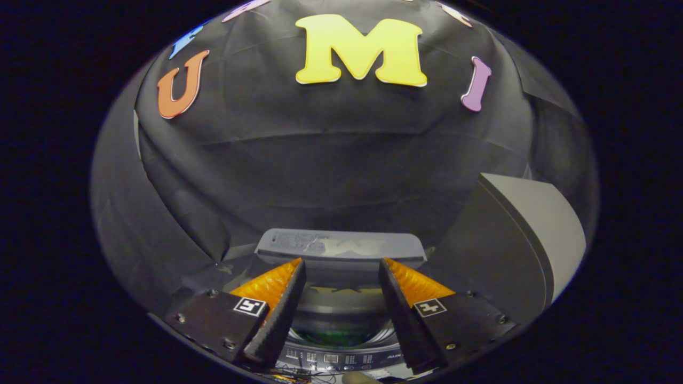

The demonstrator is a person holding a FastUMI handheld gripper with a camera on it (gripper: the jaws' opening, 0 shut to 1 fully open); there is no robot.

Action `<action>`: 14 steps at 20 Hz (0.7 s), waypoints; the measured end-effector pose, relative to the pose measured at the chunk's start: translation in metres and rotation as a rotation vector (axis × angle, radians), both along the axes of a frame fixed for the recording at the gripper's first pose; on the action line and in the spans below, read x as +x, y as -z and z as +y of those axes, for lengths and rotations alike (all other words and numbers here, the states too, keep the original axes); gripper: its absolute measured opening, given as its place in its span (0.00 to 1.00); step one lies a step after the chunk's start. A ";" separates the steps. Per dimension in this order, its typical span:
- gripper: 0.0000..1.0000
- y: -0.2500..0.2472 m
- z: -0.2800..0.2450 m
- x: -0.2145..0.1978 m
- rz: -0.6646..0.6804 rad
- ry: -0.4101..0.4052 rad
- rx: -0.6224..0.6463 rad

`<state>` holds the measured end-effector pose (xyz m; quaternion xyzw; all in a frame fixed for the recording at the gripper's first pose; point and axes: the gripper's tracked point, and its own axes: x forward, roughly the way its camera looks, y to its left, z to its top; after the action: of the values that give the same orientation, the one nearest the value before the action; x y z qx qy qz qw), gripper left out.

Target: Put the clothes into the washing machine and then close the washing machine lid.

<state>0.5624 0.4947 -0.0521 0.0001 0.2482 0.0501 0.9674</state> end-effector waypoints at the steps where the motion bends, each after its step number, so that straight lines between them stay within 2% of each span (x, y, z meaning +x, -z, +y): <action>1: 0.90 0.011 0.000 -0.008 0.022 -0.003 -0.005; 6: 0.90 0.035 0.002 -0.021 0.081 -0.023 -0.032; 14: 0.90 0.028 -0.004 -0.038 0.067 -0.060 -0.049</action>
<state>0.5242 0.4904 -0.0801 -0.0295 0.2814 0.0728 0.9564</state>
